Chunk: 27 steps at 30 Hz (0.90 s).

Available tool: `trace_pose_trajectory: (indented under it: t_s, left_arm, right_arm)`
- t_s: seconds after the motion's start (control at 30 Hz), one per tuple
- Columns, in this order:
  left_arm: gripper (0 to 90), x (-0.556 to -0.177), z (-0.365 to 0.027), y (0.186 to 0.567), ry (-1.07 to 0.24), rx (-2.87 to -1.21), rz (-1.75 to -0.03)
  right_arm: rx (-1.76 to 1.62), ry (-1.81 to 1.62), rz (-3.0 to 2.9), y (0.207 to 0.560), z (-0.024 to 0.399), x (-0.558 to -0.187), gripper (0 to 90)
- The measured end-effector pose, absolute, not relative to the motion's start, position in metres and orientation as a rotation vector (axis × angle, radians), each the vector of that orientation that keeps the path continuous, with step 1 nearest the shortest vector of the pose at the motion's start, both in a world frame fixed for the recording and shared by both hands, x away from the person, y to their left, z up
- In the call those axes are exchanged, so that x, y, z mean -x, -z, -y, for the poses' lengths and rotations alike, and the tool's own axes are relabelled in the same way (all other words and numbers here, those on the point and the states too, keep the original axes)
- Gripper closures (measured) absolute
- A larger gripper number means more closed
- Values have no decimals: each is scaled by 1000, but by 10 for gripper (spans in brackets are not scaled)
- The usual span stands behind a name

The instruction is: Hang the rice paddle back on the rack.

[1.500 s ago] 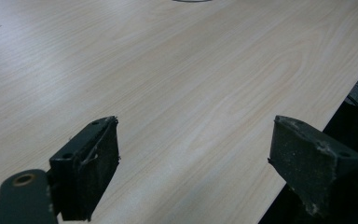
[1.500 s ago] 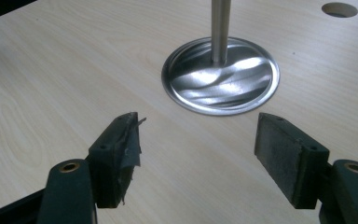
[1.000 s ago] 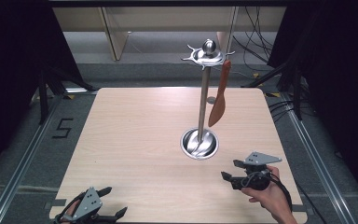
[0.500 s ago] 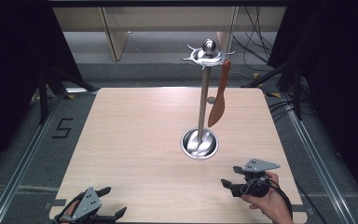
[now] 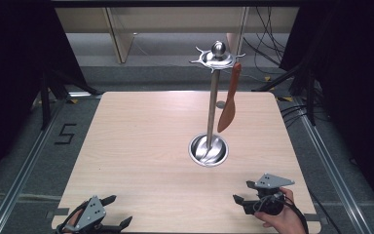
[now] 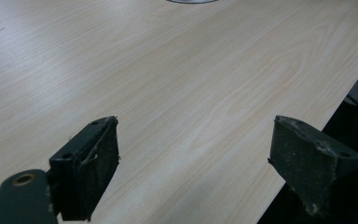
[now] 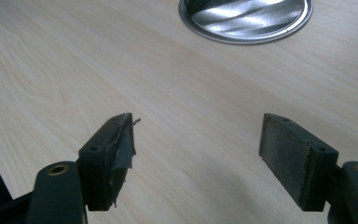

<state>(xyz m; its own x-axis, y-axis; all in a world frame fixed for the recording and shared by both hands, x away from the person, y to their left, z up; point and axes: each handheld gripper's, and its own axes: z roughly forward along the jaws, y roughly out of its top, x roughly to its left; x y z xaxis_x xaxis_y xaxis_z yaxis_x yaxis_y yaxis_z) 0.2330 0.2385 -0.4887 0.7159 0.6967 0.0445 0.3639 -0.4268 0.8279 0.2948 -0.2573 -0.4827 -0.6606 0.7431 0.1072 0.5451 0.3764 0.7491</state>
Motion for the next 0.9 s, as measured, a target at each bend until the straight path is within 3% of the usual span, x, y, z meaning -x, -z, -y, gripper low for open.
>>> trace_pose_trajectory:
  t_s: [0.9]
  left_arm:
    - [150,-232,-233,493,-453,-2012,-853]
  right_arm:
    - [-1176,-1111,-2386,493,271,-269,263]
